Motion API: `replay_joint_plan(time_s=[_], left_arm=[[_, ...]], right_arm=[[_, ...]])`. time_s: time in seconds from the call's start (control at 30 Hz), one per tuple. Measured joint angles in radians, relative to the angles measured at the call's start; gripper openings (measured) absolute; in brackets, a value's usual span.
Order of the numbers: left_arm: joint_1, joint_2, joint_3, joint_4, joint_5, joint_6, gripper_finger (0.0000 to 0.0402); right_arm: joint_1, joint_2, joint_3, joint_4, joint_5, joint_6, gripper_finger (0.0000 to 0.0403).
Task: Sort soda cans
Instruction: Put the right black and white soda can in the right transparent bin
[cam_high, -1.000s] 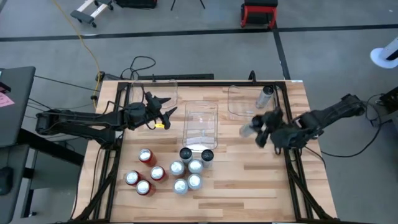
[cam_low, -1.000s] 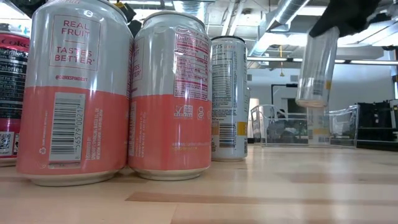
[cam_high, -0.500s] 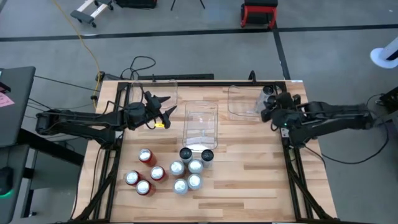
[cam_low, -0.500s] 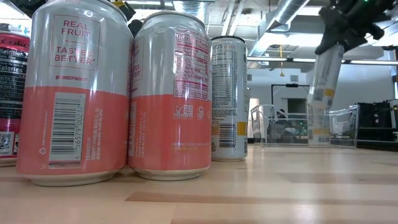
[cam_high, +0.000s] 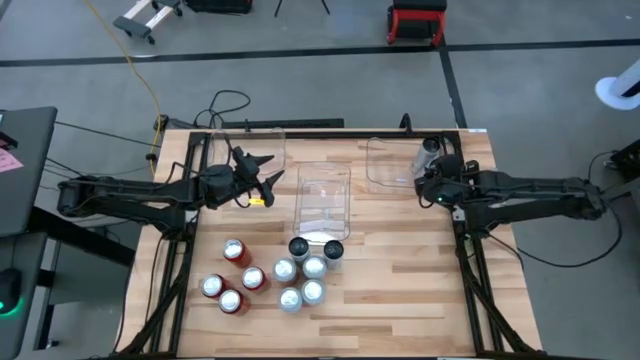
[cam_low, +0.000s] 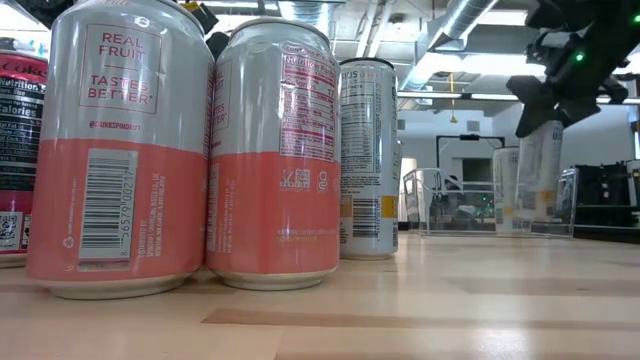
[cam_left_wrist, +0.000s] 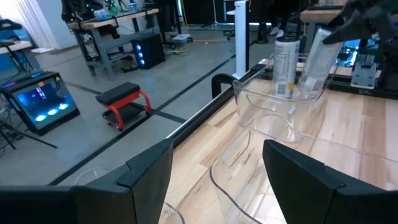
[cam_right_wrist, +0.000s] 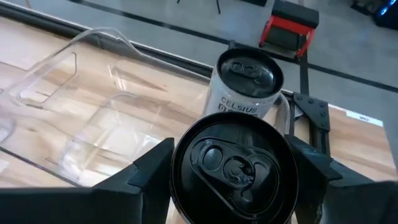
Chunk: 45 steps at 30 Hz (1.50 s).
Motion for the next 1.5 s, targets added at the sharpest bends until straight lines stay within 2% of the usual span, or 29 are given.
replay_joint_plan(time_s=[0.37, 0.63, 0.87, 1.0, 1.27, 1.5], left_arm=[[0.0, 0.0, 0.0, 0.034, 0.0, -0.002, 0.0247], [0.0, 0.0, 0.0, 0.038, 0.004, -0.002, 0.0247], [0.0, 0.0, 0.0, 0.04, 0.006, -0.002, 0.0247], [0.0, 0.0, 0.0, 0.04, 0.017, -0.005, 0.0247], [0.0, 0.0, 0.0, 0.039, 0.034, -0.013, 0.0247], [0.0, 0.0, 0.0, 0.038, 0.034, -0.013, 0.0247]], right_arm=[[-0.056, 0.001, -0.045, 0.029, -0.05, -0.014, 0.0255], [-0.127, 0.001, -0.045, 0.147, -0.165, -0.137, 0.0263], [-0.204, 0.001, -0.045, 0.143, -0.183, -0.175, 0.0268], [-0.229, 0.0, -0.045, 0.15, -0.217, -0.196, 0.0292], [-0.234, 0.0, -0.045, 0.151, -0.231, -0.222, 0.039], [-0.232, -0.001, -0.045, 0.167, -0.201, -0.222, 0.0383]])
